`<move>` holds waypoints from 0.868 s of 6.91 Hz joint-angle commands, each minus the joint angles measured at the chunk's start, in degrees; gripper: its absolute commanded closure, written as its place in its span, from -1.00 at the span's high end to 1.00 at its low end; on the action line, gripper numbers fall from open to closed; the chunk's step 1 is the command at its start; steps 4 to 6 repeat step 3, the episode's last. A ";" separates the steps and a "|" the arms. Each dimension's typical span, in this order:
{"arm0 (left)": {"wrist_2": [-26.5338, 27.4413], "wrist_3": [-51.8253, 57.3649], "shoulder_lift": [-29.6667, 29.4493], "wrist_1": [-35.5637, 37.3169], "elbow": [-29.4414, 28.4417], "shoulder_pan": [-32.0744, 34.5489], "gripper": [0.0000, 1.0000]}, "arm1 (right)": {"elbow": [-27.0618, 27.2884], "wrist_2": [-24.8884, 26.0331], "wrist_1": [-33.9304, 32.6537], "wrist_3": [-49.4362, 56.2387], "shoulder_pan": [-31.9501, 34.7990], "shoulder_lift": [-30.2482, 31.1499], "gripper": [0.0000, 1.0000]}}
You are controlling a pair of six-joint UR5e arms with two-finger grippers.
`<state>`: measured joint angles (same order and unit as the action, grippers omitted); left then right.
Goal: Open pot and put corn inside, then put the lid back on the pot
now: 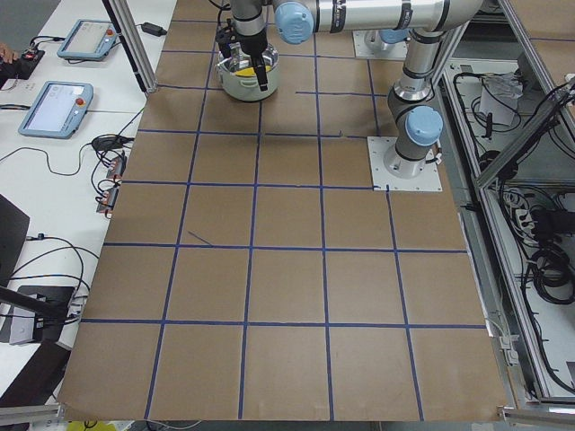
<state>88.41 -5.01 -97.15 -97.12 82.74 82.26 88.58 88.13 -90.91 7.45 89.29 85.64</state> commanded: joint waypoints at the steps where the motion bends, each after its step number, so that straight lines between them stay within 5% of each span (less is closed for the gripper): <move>1: 0.00 0.00 -0.06 0.00 -0.03 0.00 1.00 | 0.28 1.34 -0.50 -0.07 0.00 -0.12 0.98; 6: -0.26 0.09 0.11 0.00 -0.03 0.00 1.00 | 0.19 1.26 -0.41 -0.07 0.00 -0.04 0.98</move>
